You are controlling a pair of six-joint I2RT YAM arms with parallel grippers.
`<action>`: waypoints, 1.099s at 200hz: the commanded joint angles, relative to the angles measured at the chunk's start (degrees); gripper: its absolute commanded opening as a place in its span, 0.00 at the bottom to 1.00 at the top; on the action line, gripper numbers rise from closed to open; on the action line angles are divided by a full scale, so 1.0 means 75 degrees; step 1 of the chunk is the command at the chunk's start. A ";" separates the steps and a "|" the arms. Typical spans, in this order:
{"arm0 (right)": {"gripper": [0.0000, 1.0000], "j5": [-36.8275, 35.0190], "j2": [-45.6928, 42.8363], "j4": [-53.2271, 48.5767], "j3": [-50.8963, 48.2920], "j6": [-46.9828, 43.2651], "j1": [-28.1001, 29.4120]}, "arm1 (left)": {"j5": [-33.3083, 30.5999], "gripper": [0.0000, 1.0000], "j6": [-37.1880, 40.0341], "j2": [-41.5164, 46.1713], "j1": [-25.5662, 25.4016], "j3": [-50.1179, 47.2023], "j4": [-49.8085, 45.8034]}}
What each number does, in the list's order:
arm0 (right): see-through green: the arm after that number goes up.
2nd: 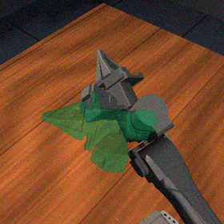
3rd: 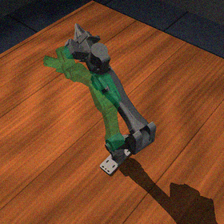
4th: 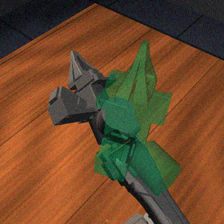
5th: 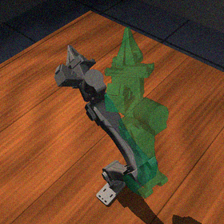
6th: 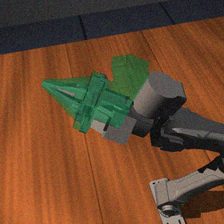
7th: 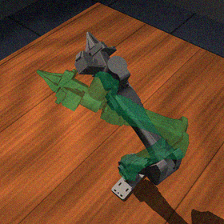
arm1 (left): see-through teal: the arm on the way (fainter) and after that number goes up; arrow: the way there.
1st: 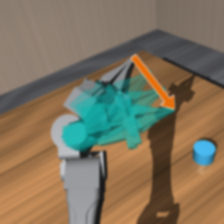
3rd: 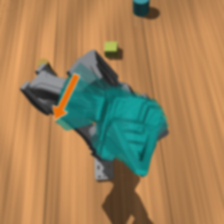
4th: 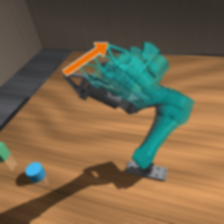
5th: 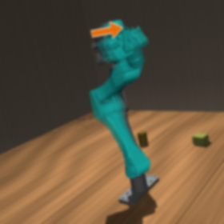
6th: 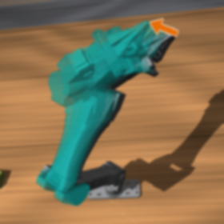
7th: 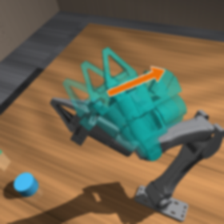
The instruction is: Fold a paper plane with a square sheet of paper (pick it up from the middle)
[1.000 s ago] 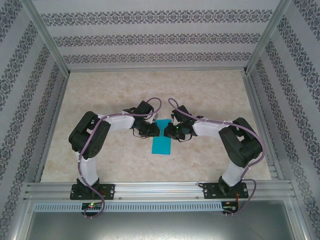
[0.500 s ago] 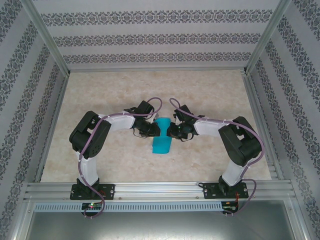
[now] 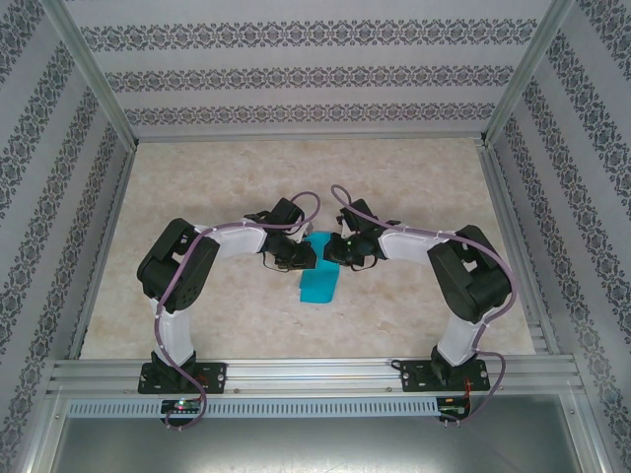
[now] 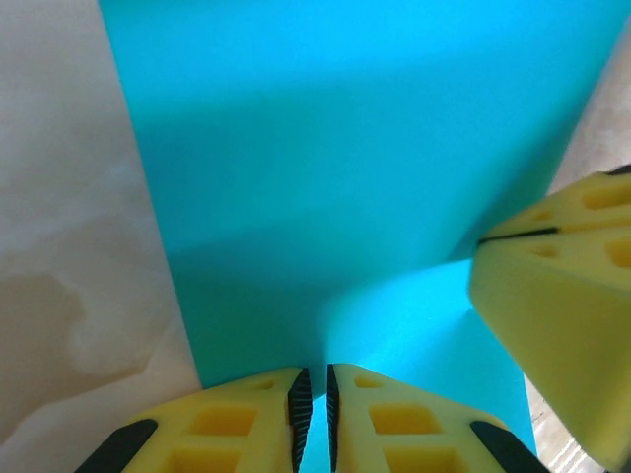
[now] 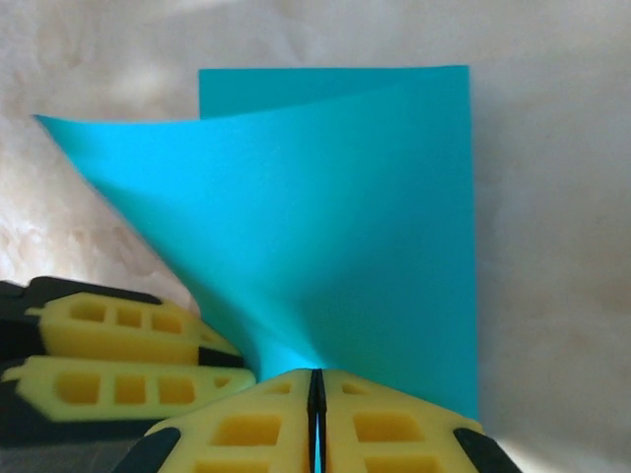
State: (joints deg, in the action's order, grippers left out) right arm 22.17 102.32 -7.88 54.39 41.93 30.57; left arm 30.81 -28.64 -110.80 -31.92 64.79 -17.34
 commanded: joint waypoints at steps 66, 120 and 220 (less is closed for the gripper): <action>0.10 -0.0653 0.0084 -0.0223 -0.0473 -0.0538 -0.0776 | -0.1110 0.21 0.0321 -0.0631 -0.0132 -0.0512 -0.0873; 0.11 -0.0444 -0.0562 -0.0627 0.0015 -0.0718 -0.0583 | -0.1084 0.21 0.0298 -0.0660 -0.0138 -0.0475 -0.0865; 0.10 0.0252 0.0489 0.0258 0.0787 -0.0243 -0.0453 | -0.1009 0.21 0.0353 -0.0604 -0.0138 -0.0477 -0.0896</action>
State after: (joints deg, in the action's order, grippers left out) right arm 22.68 103.09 -7.07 57.76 39.48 27.51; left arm 30.44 -27.57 -110.78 -32.29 64.66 -16.47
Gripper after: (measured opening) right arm 0.106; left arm 0.208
